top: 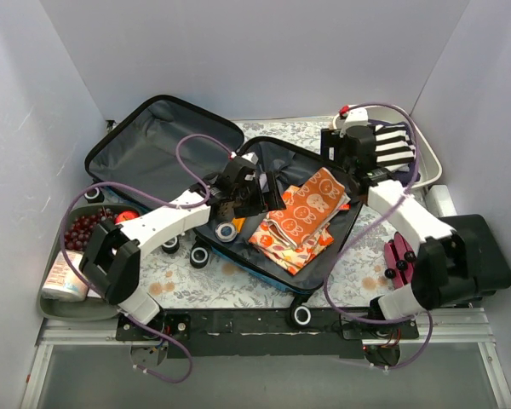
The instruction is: Open, take out, and arrange the luggage
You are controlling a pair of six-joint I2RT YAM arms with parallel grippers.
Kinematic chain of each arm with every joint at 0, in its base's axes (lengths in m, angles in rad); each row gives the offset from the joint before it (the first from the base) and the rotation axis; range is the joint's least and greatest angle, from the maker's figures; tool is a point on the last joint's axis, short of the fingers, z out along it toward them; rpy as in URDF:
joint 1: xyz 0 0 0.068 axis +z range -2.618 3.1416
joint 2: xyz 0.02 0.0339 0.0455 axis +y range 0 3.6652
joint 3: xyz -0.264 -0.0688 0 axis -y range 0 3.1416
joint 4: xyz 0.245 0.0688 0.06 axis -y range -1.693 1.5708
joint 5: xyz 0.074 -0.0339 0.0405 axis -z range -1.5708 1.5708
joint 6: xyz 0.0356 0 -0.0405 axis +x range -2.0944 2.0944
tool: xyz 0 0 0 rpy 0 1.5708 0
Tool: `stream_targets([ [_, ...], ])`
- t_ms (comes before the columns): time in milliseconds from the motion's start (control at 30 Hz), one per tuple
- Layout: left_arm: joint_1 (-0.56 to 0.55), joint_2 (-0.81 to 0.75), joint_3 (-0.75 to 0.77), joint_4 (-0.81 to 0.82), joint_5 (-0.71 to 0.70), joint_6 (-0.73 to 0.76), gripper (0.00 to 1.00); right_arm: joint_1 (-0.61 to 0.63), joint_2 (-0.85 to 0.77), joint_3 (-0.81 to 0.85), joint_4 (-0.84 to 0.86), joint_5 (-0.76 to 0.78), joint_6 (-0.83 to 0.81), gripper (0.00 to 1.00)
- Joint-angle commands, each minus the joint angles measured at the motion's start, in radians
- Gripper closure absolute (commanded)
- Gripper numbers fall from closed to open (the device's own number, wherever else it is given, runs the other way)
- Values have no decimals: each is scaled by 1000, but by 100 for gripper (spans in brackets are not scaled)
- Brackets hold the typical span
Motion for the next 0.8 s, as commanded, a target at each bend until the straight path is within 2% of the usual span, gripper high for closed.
stream_targets([
  [0,38,57,15,-50,97,-19,2,-1,-189,-74,-288,-393,-50,5],
  [33,47,54,24,-64,89,-14,2,5,-202,-91,-322,-551,-59,7],
  [100,84,31,12,-92,83,-2,2,63,-191,-70,-413,-610,-76,7],
  [133,99,-4,-12,-98,85,-4,2,94,-174,-50,-512,-617,-93,7],
  [267,190,-104,-72,-104,98,-17,2,285,-87,5,-631,-500,-114,8],
  [367,201,-151,-71,-124,89,-19,2,365,10,34,-692,-361,-90,11],
  [433,201,-177,-78,-127,66,-20,2,401,77,60,-703,-295,-87,12],
  [567,202,-234,-92,-110,45,-14,2,430,172,91,-697,-291,-85,14],
  [767,202,-240,-83,-124,31,6,2,439,220,88,-677,-233,-81,17],
])
